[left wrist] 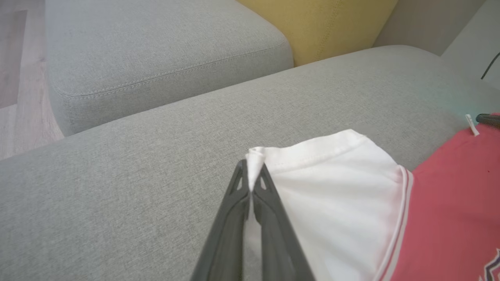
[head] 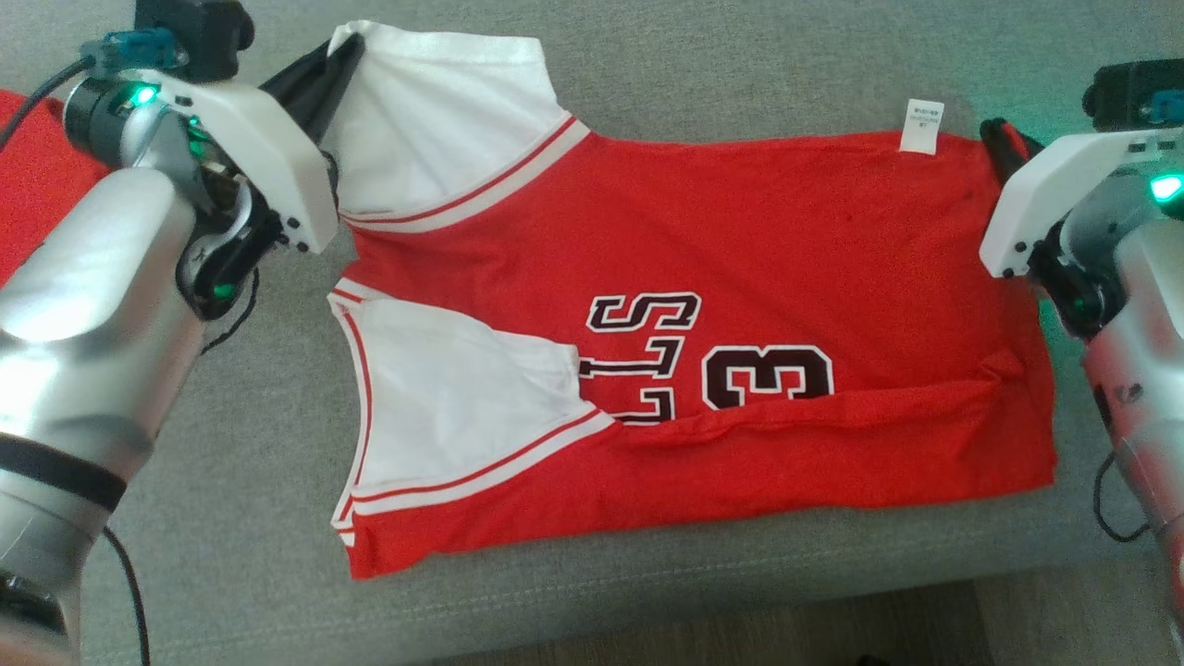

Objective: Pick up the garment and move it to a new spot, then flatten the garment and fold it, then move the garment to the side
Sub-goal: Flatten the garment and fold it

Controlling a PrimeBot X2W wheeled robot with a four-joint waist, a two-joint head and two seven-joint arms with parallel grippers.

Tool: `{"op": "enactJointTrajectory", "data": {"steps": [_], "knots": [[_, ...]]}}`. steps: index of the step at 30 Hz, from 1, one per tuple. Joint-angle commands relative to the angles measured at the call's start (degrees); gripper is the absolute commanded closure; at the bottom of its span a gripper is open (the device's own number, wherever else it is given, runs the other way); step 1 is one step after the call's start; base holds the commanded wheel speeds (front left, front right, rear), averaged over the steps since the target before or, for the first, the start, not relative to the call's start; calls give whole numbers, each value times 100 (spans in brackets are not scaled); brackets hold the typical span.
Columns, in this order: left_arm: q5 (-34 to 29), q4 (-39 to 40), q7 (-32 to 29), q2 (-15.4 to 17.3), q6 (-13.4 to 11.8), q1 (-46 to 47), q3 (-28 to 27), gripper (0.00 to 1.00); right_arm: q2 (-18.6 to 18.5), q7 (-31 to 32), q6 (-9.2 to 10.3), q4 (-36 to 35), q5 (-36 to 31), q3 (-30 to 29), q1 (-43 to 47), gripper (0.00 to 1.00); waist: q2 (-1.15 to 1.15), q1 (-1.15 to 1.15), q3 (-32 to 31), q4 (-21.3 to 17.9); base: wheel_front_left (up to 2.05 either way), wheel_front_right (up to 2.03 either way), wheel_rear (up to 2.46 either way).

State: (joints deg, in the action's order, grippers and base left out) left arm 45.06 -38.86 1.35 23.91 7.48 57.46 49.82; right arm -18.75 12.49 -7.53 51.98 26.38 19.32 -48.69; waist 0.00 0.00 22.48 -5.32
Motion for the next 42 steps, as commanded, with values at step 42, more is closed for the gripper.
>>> {"op": "enactJointTrajectory", "data": {"steps": [42], "knots": [[-69, 1599, 635, 1098, -364, -1305, 456, 100, -736, -1561, 4, -108, 1040, 828, 695, 100, 0, 0, -851, 312, 0, 0, 0]]}}
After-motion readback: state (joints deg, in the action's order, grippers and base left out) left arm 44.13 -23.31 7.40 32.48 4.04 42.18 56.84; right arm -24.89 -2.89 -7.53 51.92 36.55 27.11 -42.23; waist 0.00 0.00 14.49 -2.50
